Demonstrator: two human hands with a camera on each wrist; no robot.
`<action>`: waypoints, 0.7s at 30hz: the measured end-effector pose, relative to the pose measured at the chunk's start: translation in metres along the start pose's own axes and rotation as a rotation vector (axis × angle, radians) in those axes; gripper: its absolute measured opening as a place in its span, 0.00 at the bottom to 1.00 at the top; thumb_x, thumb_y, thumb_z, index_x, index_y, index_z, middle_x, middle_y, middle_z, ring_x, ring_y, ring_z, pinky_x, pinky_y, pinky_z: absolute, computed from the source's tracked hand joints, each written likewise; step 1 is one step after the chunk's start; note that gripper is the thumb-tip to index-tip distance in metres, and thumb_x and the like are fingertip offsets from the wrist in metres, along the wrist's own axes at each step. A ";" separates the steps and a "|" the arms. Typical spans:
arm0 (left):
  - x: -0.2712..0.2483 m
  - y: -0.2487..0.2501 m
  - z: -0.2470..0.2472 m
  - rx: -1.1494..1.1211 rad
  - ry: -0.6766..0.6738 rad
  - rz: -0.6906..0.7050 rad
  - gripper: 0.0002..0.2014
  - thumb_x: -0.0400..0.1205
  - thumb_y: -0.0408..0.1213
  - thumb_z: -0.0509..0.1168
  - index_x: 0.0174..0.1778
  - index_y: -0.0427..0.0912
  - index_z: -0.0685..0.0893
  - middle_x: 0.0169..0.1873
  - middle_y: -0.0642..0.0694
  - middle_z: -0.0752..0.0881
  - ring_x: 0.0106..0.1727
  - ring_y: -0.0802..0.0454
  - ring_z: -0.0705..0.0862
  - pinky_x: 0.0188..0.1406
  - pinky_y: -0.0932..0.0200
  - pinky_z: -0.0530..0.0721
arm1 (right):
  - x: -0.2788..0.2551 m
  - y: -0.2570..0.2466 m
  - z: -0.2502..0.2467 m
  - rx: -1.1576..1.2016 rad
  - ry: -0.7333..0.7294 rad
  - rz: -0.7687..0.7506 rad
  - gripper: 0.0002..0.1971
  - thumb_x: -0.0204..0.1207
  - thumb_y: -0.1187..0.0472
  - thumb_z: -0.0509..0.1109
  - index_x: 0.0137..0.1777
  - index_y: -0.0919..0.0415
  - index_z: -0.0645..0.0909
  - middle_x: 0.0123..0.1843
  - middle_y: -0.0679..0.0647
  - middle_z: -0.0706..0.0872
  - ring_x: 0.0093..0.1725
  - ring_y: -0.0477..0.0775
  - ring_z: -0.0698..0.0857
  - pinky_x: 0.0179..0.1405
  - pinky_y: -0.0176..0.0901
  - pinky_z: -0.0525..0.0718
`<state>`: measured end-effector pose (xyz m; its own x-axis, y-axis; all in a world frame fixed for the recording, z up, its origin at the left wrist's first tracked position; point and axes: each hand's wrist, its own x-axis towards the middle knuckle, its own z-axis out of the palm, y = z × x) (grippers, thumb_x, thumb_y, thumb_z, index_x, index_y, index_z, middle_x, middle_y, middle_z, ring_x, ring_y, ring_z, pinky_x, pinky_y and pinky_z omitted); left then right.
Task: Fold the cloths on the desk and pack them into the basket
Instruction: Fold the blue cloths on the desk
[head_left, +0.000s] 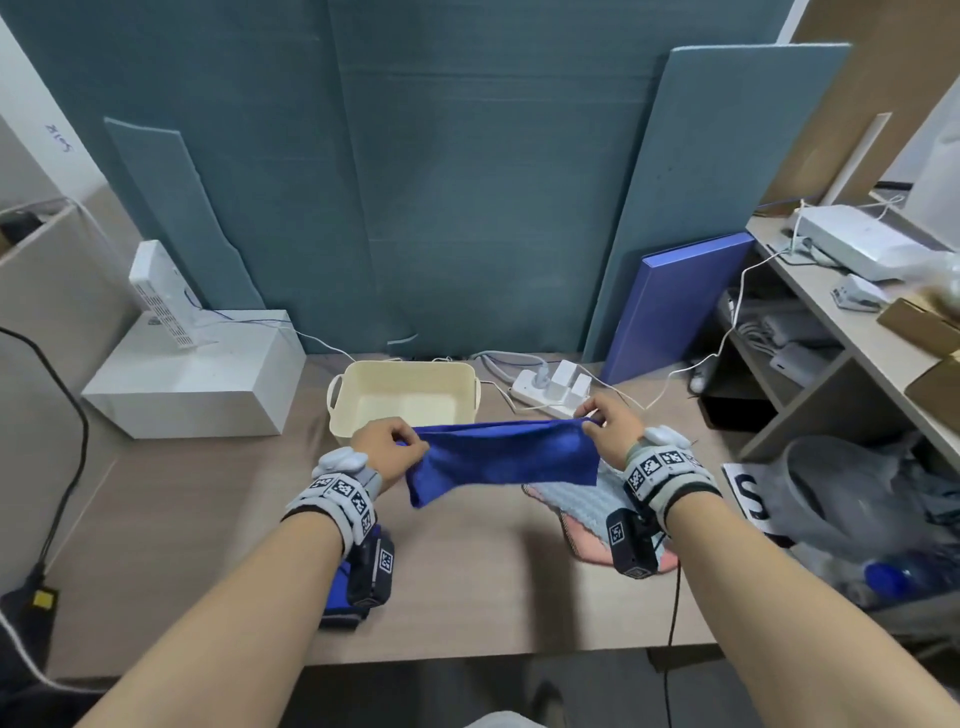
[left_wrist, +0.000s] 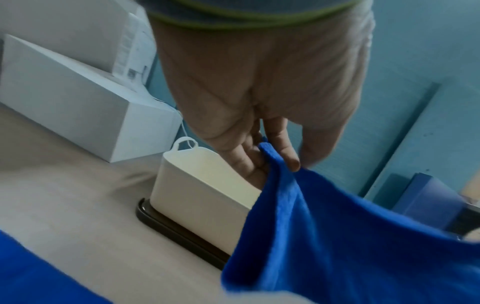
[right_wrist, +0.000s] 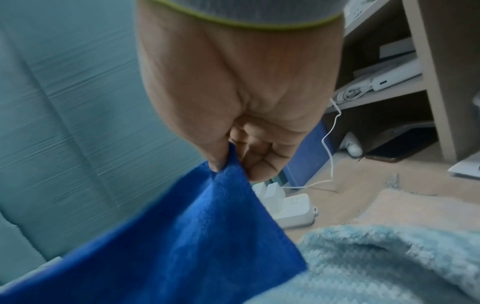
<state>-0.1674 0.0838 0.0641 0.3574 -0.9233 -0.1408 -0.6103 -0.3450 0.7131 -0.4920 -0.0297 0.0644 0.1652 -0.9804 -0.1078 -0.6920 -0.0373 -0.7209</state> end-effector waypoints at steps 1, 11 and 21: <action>0.000 -0.005 -0.002 0.005 -0.005 0.023 0.06 0.72 0.37 0.77 0.35 0.48 0.85 0.34 0.53 0.87 0.37 0.51 0.81 0.33 0.62 0.74 | 0.001 0.004 -0.003 -0.017 -0.007 -0.007 0.14 0.79 0.75 0.69 0.45 0.53 0.82 0.36 0.48 0.79 0.40 0.55 0.78 0.39 0.44 0.72; 0.004 -0.003 -0.014 0.089 -0.043 0.219 0.15 0.76 0.30 0.70 0.46 0.57 0.78 0.46 0.51 0.83 0.45 0.48 0.82 0.47 0.54 0.78 | -0.003 0.000 -0.021 -0.120 -0.055 -0.161 0.21 0.71 0.78 0.68 0.37 0.46 0.76 0.37 0.53 0.82 0.39 0.59 0.80 0.45 0.56 0.83; 0.004 0.000 -0.017 -0.025 -0.034 0.101 0.10 0.76 0.34 0.77 0.34 0.49 0.83 0.32 0.47 0.87 0.33 0.47 0.83 0.32 0.53 0.86 | 0.002 0.002 -0.030 -0.262 -0.107 -0.127 0.27 0.76 0.76 0.68 0.32 0.37 0.84 0.43 0.55 0.86 0.42 0.58 0.83 0.45 0.50 0.85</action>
<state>-0.1536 0.0830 0.0753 0.2701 -0.9586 -0.0905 -0.6244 -0.2459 0.7414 -0.5143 -0.0376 0.0830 0.3252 -0.9392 -0.1101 -0.8164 -0.2201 -0.5339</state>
